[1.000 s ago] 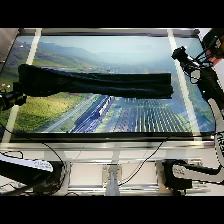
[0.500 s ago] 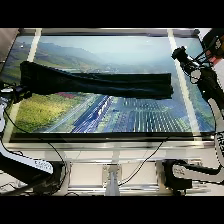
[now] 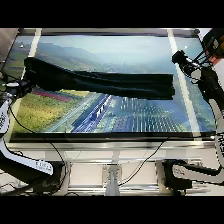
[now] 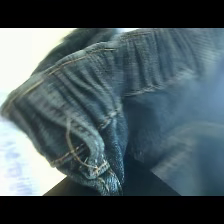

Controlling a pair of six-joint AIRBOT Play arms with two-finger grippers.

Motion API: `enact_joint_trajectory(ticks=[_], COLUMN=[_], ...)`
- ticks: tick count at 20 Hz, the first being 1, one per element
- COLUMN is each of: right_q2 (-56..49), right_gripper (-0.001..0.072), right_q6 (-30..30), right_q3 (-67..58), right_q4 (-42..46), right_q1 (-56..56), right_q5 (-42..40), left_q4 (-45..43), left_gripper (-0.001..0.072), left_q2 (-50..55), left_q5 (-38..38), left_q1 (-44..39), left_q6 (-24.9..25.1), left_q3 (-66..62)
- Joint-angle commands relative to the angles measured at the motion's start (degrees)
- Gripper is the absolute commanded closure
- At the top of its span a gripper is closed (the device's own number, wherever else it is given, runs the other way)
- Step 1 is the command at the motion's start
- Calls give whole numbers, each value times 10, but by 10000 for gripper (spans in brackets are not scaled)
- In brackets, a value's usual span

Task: Fold the clothes and pants, and hang the long-sleeved shirts on hangers.

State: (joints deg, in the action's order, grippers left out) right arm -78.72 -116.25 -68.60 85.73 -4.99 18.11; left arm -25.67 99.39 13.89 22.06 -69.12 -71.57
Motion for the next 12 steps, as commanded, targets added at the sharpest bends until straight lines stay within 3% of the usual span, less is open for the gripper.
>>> enact_joint_trajectory(ticks=[1,5,9,12], right_q2=[17,42,36,-9], right_gripper=[349,680,684,685], right_q6=[19,84,104,104], right_q3=[-1,-29,-62,-83], right_q4=[-2,-2,-4,-42], right_q1=[3,50,130,180], right_q5=[38,63,12,42], left_q4=[0,3,2,3], left_gripper=[661,661,661,661], left_q2=[-48,-149,-219,-227], left_q5=[104,187,223,242], left_q1=[0,5,6,5], left_q6=[131,147,157,177], left_q3=[-44,-75,-75,-75])
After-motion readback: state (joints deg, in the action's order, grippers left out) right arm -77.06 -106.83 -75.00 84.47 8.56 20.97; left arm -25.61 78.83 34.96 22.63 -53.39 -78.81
